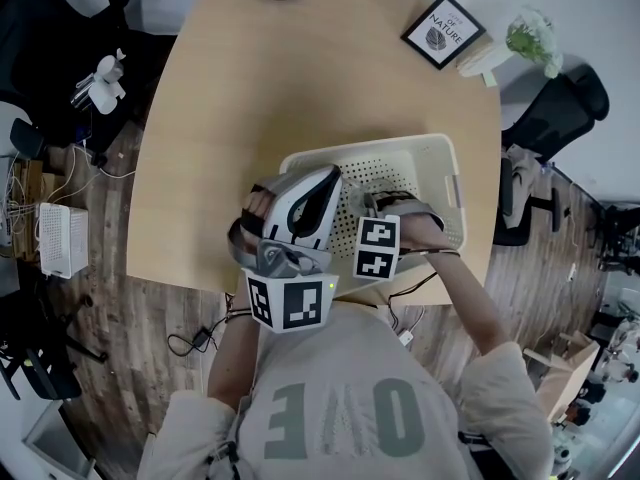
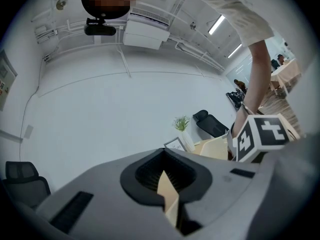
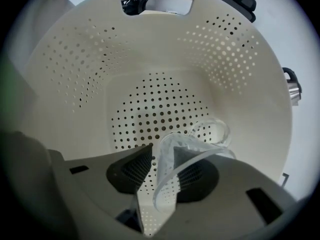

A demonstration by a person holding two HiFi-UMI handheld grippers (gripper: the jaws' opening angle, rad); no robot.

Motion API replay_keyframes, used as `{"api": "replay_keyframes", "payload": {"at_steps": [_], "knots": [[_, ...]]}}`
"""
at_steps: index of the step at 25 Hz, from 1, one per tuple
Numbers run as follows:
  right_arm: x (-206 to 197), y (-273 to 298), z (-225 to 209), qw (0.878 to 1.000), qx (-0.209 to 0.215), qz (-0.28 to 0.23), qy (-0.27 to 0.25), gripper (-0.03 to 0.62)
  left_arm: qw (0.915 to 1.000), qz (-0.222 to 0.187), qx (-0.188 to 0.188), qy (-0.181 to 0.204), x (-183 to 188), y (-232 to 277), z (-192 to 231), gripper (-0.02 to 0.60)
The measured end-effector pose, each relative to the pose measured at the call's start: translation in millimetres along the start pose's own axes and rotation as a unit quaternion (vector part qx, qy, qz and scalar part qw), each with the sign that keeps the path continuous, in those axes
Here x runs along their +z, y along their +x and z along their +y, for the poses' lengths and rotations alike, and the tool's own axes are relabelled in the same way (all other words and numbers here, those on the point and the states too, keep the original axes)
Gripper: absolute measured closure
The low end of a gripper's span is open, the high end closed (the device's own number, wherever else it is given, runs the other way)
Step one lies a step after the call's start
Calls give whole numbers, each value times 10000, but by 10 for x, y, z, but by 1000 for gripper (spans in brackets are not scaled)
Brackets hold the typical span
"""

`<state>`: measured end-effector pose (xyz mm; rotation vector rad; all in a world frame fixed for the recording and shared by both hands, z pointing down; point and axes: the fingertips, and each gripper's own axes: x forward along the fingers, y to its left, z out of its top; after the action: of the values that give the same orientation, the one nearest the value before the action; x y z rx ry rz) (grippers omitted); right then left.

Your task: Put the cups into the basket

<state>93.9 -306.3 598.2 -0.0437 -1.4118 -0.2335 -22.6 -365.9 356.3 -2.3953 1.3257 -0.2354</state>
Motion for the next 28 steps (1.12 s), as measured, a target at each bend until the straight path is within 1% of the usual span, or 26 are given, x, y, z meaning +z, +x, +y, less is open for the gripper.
{"api": "replay_keyframes", "payload": {"at_steps": [3, 6, 8, 10, 16, 18, 20, 21, 22, 23, 24, 25, 26, 27, 28], "knots": [[22, -14, 42, 9998, 141, -65, 88, 403, 10000, -1, -5, 6, -4, -6, 20, 575], [98, -70, 61, 9979, 390, -350, 393, 330, 10000, 57, 0, -13, -48, -8, 35, 575], [134, -131, 41, 9961, 409, -545, 557, 319, 10000, 94, 18, 2, -62, -19, 37, 575], [119, -199, 7, 9955, 334, -627, 634, 307, 9999, 96, 39, 14, -45, -34, 41, 575], [29, -543, -140, 9938, -202, -844, 695, 307, 9999, 75, 14, 106, 31, -61, -5, 575], [18, -719, -191, 9897, -294, -1035, 948, 307, 9999, 44, 5, 134, 78, -58, -22, 575], [22, -923, -251, 9804, -397, -1359, 1371, 307, 9998, -6, -23, 184, 139, -40, -46, 575], [35, -1045, -289, 9719, -482, -1622, 1633, 307, 9997, -39, -47, 215, 173, -27, -62, 575], [59, -1187, -332, 9594, -583, -1978, 1922, 307, 9996, -78, -75, 245, 207, -17, -79, 575], [91, -1349, -378, 9419, -685, -2417, 2229, 309, 9995, -119, -101, 271, 241, -10, -95, 575], [126, -1523, -427, 9191, -777, -2913, 2537, 309, 9994, -157, -122, 290, 273, -6, -109, 575], [151, -1703, -476, 8921, -865, -3415, 2827, 310, 9993, -189, -137, 305, 304, -3, -122, 575], [149, -1882, -527, 8635, -976, -3864, 3091, 326, 9992, -213, -146, 319, 335, 4, -136, 575], [112, -2054, -582, 8355, -1140, -4225, 3323, 372, 9990, -226, -148, 345, 364, 15, -152, 575], [45, -2212, -638, 8099, -1379, -4489, 3516, 446, 9989, -227, -144, 392, 392, 29, -167, 575]]}}
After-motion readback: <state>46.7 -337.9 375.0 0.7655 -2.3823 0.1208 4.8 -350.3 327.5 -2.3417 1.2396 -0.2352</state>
